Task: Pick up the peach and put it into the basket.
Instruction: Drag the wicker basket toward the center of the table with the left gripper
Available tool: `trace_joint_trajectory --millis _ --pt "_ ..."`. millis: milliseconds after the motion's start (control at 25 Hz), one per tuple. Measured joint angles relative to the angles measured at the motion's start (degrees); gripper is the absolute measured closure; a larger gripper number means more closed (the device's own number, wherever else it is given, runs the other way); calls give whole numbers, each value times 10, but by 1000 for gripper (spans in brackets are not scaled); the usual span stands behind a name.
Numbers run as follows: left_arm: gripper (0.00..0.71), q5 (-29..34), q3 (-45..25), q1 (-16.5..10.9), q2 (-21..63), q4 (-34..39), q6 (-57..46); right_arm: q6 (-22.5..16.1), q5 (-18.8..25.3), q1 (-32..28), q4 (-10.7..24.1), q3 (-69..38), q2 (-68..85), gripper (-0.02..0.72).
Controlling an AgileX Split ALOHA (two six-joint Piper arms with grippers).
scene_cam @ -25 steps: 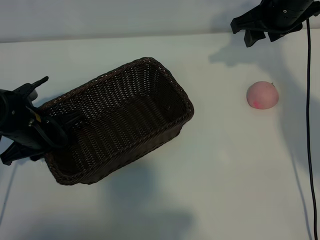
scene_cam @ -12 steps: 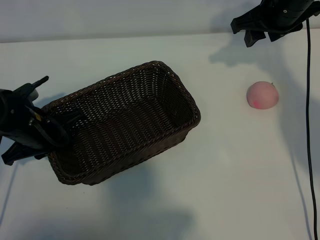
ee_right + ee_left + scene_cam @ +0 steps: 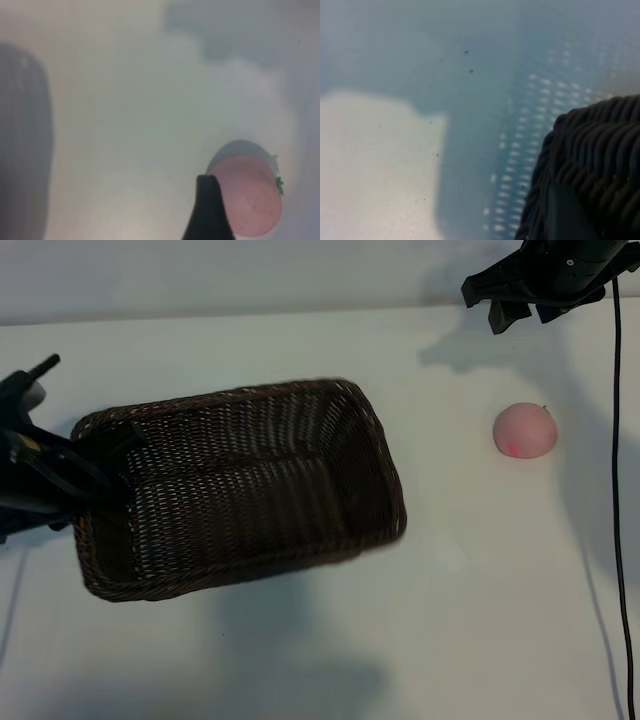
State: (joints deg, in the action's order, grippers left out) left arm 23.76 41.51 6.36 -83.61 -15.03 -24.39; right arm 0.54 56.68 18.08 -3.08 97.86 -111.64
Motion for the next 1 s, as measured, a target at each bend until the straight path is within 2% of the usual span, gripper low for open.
trace_joint_trajectory --millis 240,320,440,880,1000 --pt "448 52 45 -50 1 -124 179 0 0 0 0 0 0 187" --pt "448 56 58 -64 1 -158 211 0 -1 0 0 0 0 187" --pt "448 63 83 -78 -7 -172 236 1 -1 0 0 0 0 187" --pt "448 111 253 -79 -164 -200 276 1 -2 0 -2 0 0 187" --pt "448 112 283 -68 -204 -200 278 0 -3 0 -2 0 0 187"
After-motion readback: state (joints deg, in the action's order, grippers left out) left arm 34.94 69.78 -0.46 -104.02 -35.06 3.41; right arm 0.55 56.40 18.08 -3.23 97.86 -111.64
